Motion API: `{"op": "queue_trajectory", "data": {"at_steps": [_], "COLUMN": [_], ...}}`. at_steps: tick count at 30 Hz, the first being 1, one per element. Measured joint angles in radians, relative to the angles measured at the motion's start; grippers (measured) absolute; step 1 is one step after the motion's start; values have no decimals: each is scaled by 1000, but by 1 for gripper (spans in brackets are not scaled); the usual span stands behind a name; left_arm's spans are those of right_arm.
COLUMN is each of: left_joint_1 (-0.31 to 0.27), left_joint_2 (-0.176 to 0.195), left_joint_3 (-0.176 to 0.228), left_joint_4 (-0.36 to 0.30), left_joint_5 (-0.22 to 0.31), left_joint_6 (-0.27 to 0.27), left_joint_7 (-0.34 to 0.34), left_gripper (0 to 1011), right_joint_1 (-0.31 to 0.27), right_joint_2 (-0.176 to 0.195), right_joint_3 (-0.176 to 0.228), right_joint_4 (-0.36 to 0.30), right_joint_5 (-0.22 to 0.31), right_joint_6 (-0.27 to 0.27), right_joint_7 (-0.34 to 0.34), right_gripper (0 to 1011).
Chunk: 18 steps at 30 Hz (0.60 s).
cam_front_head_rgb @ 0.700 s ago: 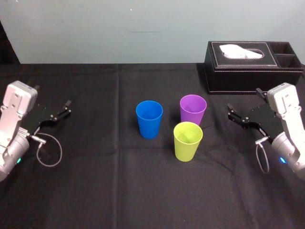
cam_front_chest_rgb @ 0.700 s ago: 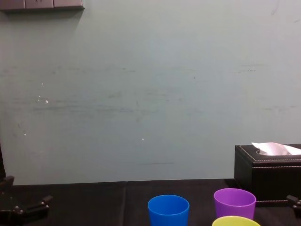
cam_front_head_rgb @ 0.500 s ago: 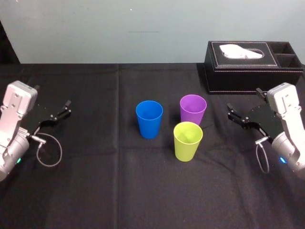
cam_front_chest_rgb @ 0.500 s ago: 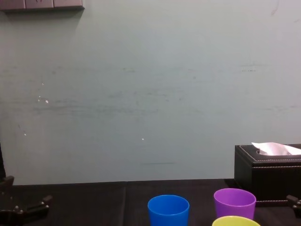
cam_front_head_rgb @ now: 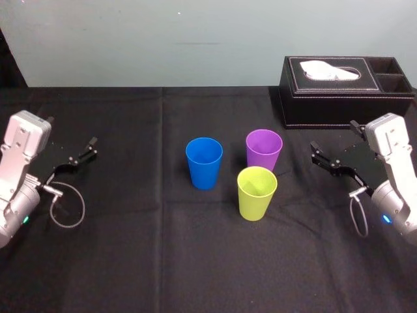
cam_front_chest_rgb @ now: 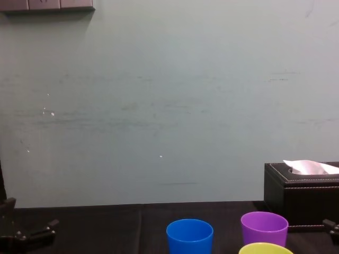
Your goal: Stack the three plastic cups sequentially using one hand.
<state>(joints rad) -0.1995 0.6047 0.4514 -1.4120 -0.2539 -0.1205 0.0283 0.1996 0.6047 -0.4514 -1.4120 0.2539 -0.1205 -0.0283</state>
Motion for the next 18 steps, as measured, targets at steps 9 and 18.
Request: {"op": "queue_trajectory", "data": {"at_steps": [9, 18], "left_joint_1": [0, 0], "left_joint_2": [0, 0], "left_joint_3": [0, 0], "left_joint_4": [0, 0], "left_joint_5": [0, 0], "left_joint_6": [0, 0], "left_joint_7": [0, 0], "left_gripper": [1011, 1012], "right_joint_1": [0, 0], "right_joint_2": [0, 0], "right_joint_3": [0, 0], "right_joint_4": [0, 0], "right_joint_5": [0, 0], "right_joint_6": [0, 0], "right_joint_7": [0, 0], "right_gripper": [1004, 1004]}}
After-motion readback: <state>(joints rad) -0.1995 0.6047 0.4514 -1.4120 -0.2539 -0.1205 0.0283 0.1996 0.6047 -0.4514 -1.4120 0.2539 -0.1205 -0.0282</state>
